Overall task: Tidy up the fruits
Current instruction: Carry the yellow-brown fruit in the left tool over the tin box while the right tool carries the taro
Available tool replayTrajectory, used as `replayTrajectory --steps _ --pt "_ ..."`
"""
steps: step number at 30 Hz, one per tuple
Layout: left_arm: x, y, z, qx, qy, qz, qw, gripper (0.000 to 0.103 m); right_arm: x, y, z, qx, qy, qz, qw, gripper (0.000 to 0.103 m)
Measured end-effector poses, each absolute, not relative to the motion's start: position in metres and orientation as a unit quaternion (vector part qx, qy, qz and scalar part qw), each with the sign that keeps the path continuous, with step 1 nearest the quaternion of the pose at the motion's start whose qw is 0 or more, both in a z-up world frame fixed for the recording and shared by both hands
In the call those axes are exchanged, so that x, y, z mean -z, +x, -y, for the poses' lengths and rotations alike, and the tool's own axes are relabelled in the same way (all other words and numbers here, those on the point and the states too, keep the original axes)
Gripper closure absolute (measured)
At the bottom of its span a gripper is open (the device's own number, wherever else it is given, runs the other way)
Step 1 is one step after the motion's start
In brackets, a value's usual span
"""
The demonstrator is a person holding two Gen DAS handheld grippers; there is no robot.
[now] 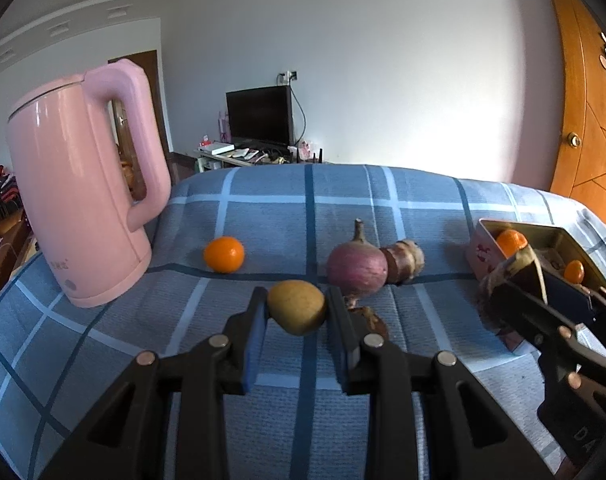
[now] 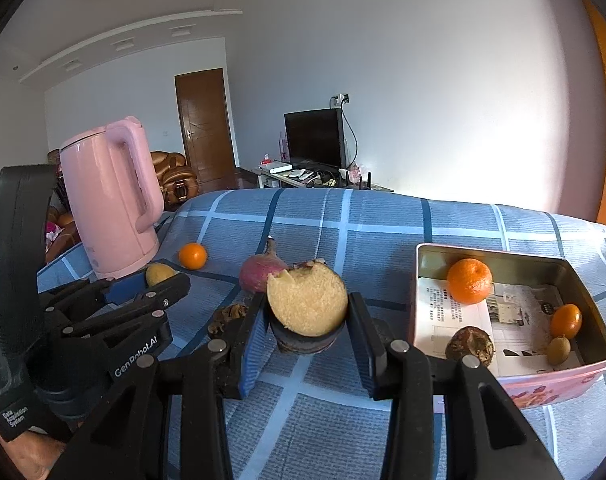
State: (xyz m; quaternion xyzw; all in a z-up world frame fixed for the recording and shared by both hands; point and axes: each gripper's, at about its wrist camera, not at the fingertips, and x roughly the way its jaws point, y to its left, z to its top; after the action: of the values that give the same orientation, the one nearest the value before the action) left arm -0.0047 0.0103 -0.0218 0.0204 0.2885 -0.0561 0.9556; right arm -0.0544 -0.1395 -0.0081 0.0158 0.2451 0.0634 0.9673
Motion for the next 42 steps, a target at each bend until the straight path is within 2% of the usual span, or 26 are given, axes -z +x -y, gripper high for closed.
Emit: replayTrajectory --steps 42 --pt "0.018 -0.027 0.07 0.086 0.048 -0.287 0.953 0.072 0.005 -0.079 0.211 -0.02 0.008 -0.241 0.97 0.061"
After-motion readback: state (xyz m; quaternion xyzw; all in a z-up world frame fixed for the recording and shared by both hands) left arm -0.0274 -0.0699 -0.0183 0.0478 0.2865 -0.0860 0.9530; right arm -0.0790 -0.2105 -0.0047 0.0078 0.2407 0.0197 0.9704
